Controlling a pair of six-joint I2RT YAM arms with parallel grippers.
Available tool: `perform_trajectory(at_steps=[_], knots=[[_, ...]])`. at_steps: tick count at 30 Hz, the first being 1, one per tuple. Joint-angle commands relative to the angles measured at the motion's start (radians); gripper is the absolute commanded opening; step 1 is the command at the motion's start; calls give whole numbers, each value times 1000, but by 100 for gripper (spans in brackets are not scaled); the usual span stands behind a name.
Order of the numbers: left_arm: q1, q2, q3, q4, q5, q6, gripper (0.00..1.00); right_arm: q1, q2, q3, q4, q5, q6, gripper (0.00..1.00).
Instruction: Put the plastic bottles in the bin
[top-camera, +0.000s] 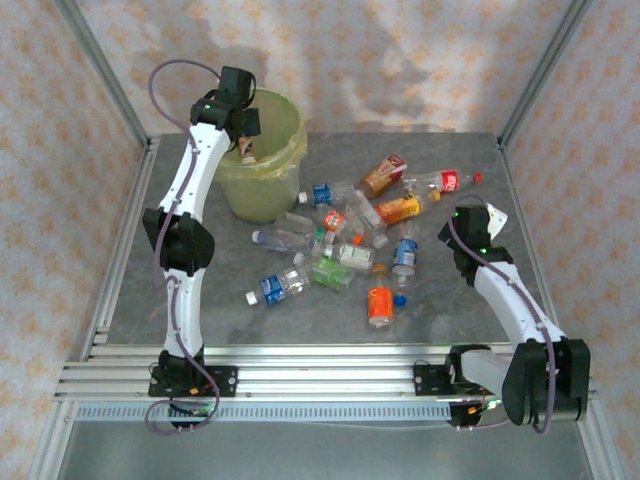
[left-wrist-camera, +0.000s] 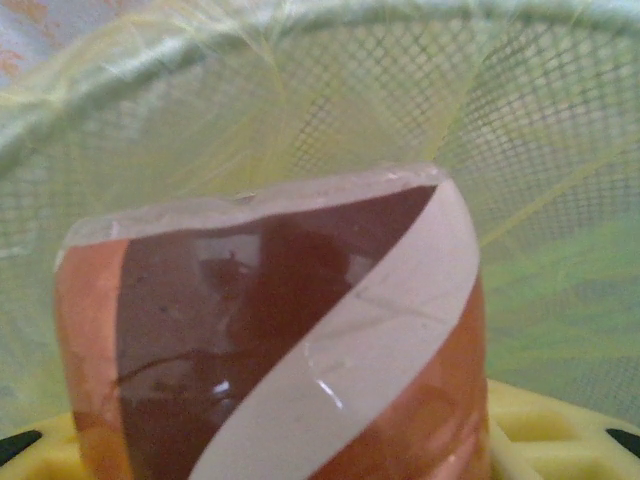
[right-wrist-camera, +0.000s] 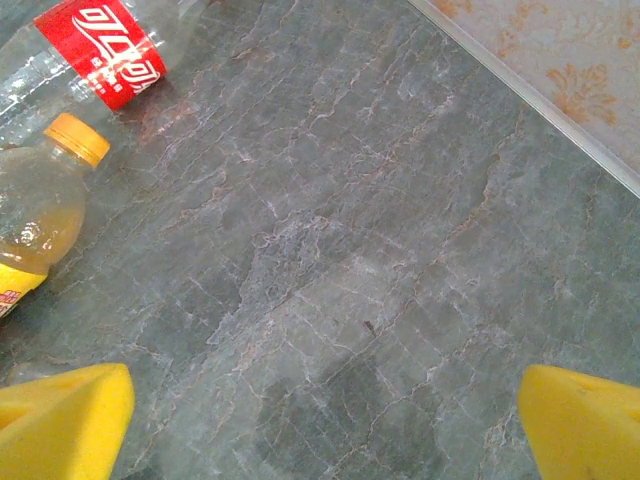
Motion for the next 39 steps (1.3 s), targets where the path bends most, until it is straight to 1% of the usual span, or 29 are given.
perform_trajectory(at_steps=[1,7,10,13,18,20,21,28,39], knots=[[-5,39,12,-46,-8,1,57,-8,4,25,-42,8,16,99],[-5,76,-15,-43,14,-17,58,-8,5,26,-47,13,11,99],[-5,91,-23,-41,26,-23,61,-8,7,27,-48,14,9,99],[-5,103,-22,-41,31,-28,68,-8,12,25,-47,14,10,99],[-5,100,-21,-46,35,-31,85,-8,28,24,-45,16,13,99],[-4,94,-18,-48,32,-30,94,-8,35,25,-41,16,12,99],[-5,90,-15,-49,31,-31,96,-8,36,26,-41,16,13,99],[-5,26,9,-61,29,-38,97,-8,39,27,-39,17,13,99],[-8,-222,-4,-61,46,-57,97,-8,38,30,-41,11,16,99]])
